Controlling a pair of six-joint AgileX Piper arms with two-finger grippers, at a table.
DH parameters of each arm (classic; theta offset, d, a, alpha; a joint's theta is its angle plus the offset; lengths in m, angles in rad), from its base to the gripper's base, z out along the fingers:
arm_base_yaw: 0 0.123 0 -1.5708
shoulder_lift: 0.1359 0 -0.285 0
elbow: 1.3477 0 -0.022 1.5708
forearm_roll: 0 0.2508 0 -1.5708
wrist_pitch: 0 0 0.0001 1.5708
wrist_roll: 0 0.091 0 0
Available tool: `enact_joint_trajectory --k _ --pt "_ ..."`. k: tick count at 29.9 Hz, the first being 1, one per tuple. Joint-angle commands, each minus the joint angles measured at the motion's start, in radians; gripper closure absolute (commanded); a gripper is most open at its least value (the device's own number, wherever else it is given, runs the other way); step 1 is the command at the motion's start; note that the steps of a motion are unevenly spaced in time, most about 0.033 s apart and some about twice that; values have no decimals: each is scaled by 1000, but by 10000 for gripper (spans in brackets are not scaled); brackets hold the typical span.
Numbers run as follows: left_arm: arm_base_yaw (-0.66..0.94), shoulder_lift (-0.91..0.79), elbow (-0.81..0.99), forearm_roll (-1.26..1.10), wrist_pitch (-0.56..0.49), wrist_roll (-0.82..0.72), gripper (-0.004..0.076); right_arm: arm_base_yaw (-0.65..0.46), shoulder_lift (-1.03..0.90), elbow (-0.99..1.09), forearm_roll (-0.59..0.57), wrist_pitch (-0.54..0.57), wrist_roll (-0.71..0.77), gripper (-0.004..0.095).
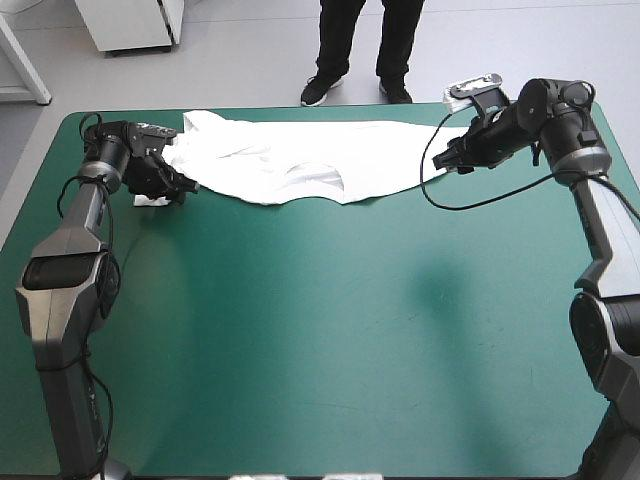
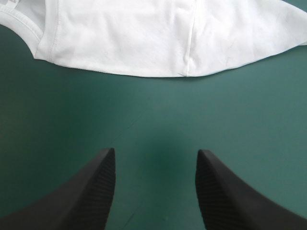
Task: Fold the cloth
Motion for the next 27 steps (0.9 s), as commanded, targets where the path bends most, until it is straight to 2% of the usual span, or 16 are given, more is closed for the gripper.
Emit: enact_joint_trajectory --k 1,4,9,15,20,27 --pt "-2 -54 -33 -40 -31 1 323 -9 -49 -35 18 -33 -14 412" --pt "-2 -41 -33 -51 -25 -17 408 -9 -38 -35 3 -21 -37 412" --pt "-2 -19 -33 -82 -17 -37 724 -9 2 -35 -36 -75 -59 412" --pt "-2 -10 -33 -86 27 -38 733 -18 80 -62 -90 -128 -48 412" --pt "-2 -10 -33 -135 69 -41 733 -57 162 -149 -66 -128 -16 412" --pt "-18 -10 -33 -152 65 -37 733 -99 264 -244 -28 -140 5 412"
